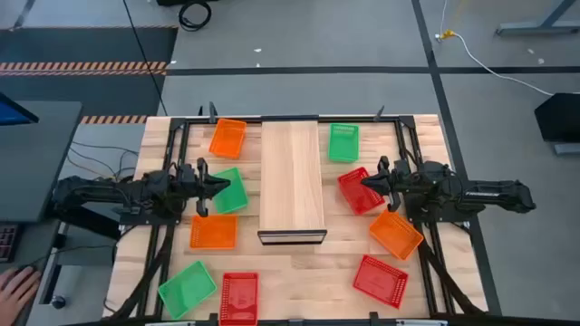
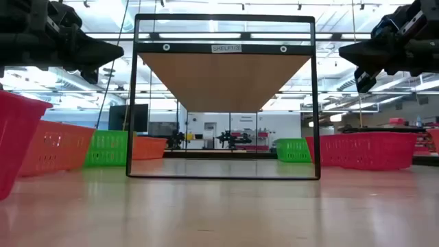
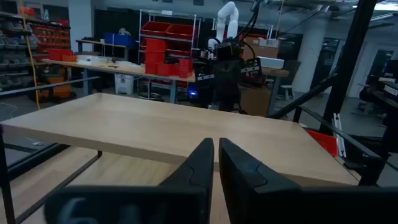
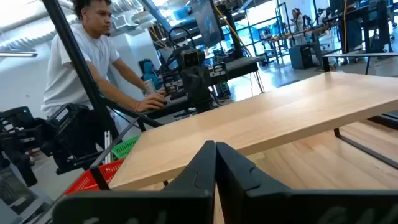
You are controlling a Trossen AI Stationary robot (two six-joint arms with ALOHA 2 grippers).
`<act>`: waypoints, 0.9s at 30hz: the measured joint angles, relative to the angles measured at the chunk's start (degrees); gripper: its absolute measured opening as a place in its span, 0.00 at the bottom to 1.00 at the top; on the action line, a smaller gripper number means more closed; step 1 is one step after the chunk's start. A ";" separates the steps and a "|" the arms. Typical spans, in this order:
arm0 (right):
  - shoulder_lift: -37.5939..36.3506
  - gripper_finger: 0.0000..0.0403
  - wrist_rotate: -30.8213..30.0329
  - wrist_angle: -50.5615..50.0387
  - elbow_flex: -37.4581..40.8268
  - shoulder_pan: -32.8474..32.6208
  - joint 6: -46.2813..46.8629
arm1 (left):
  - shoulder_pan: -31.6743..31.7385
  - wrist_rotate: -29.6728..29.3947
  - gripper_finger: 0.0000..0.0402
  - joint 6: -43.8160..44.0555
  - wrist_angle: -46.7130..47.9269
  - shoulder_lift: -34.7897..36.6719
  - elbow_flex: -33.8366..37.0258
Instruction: Stack baskets on shelf by color
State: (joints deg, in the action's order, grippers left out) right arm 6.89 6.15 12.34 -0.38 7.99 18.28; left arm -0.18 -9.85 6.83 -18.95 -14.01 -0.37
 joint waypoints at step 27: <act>0.00 0.03 -0.02 0.00 0.00 0.00 0.00 | -0.01 -0.02 0.10 0.02 -0.01 0.01 -0.01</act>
State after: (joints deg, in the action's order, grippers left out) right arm 6.90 6.13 12.34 -0.38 7.99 18.28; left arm -0.18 -9.86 6.85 -18.96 -14.00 -0.38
